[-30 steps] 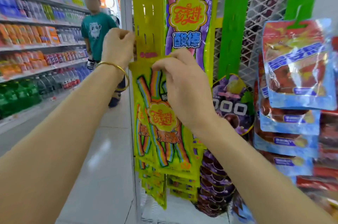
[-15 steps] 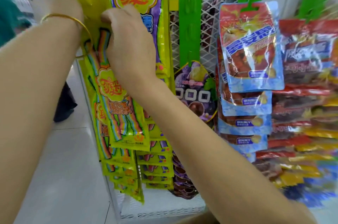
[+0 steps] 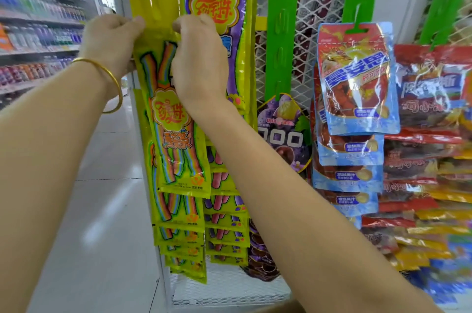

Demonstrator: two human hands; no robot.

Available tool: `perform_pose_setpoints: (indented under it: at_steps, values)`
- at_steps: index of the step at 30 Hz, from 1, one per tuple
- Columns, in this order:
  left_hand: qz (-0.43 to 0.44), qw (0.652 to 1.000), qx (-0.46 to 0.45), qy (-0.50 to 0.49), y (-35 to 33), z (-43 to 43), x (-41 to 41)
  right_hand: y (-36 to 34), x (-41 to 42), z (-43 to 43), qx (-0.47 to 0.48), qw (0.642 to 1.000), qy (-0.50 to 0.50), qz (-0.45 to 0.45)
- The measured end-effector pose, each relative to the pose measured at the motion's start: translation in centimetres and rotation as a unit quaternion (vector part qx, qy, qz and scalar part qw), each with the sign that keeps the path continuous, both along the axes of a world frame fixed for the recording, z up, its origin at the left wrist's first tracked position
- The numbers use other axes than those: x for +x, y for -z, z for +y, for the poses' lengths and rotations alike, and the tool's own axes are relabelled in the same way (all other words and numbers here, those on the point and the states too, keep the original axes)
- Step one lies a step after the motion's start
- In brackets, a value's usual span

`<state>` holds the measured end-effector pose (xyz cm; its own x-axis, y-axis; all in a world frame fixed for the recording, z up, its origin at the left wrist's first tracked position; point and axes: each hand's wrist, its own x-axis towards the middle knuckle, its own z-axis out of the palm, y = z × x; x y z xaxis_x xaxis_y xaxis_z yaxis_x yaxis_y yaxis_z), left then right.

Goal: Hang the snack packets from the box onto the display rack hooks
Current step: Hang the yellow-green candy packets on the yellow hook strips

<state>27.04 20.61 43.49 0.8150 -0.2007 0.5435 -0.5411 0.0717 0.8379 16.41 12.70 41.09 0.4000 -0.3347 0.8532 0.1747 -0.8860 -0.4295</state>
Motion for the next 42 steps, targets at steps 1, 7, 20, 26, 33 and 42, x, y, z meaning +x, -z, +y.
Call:
perform_pose_setpoints:
  at_steps: [1, 7, 20, 26, 33, 42]
  values:
    - [-0.002, 1.000, -0.001, 0.007, 0.2, 0.2, 0.0, 0.0, 0.1, 0.0, 0.003, 1.000, 0.003, 0.000]
    - [-0.007, 0.999, 0.011, 0.039, 1.0, 1.5, 0.2, -0.1, 0.5, 0.3, -0.002, 1.000, 0.021, 0.005]
    - [0.045, 0.995, -0.028, 0.082, 0.5, 0.6, 0.7, -0.8, 1.2, -0.5, -0.101, 0.988, 0.109, 0.045]
    - [0.066, 0.994, -0.045, 0.077, 0.2, 0.5, 0.4, -1.2, 1.1, -0.3, -0.123, 0.981, 0.134, 0.061]
    - [0.097, 0.987, -0.057, 0.114, 0.5, 0.6, -0.6, -1.2, 1.4, -0.5, -0.123, 0.982, 0.128, 0.061]
    - [0.011, 0.999, 0.035, 0.038, 1.7, 1.6, 0.0, 0.0, 1.7, -0.7, -0.137, 0.977, 0.146, 0.070]
